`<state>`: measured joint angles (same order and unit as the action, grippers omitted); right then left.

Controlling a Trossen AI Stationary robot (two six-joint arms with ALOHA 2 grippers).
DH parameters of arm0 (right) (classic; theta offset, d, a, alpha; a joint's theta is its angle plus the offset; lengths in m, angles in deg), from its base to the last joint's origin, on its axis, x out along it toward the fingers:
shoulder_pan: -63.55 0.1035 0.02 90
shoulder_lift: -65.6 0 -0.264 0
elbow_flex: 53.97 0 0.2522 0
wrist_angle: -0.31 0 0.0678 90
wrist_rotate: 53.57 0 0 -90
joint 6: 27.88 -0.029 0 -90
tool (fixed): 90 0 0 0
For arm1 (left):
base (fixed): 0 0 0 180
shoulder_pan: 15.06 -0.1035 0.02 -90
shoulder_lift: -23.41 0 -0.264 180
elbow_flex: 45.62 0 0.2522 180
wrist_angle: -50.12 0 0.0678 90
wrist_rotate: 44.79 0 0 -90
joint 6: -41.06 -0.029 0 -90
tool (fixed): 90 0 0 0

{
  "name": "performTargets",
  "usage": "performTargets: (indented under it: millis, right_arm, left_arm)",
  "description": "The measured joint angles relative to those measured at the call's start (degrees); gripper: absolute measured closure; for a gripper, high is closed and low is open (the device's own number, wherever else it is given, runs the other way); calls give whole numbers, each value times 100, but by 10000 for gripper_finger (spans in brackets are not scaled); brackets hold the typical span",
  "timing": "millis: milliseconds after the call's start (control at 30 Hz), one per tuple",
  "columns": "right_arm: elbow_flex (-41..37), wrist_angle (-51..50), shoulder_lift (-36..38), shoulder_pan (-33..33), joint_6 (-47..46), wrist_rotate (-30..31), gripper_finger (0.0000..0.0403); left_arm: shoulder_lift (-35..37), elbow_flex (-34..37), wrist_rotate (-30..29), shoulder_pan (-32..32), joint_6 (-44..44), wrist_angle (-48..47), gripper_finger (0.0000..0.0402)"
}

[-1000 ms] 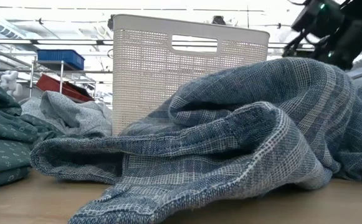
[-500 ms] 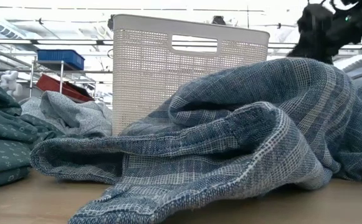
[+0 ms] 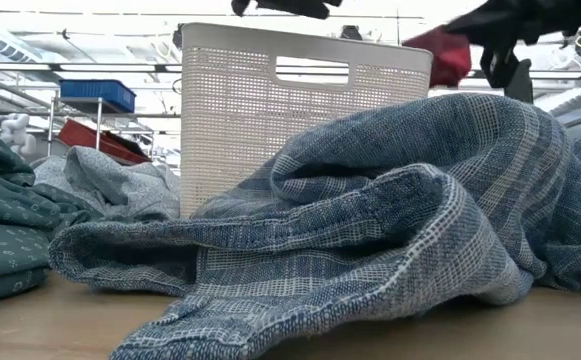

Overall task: Sort clothes
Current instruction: Put the red sock into the white laundry bin

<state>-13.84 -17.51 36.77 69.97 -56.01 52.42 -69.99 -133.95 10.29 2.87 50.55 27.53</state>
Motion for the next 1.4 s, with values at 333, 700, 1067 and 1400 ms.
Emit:
performTargets:
  millis: [333, 700, 1067, 1400]
  right_arm:
    - [4, 903, -403, 842, 208, -126, 403]
    - [4, 2039, -1540, 1491, 247, -112, 403]
    - [2, 2682, -2062, 1850, 312, -137, 403]
    - [2, 2917, -2341, 1900, 239, -136, 402]
  left_arm:
    - [-362, 0, 192, -105, -292, 1431, 256]
    - [-360, 0, 1113, -102, -78, 1706, 256]
    - [-360, 0, 1117, -135, 374, 1741, 256]
    - [-360, 0, 1409, -137, 373, 1791, 256]
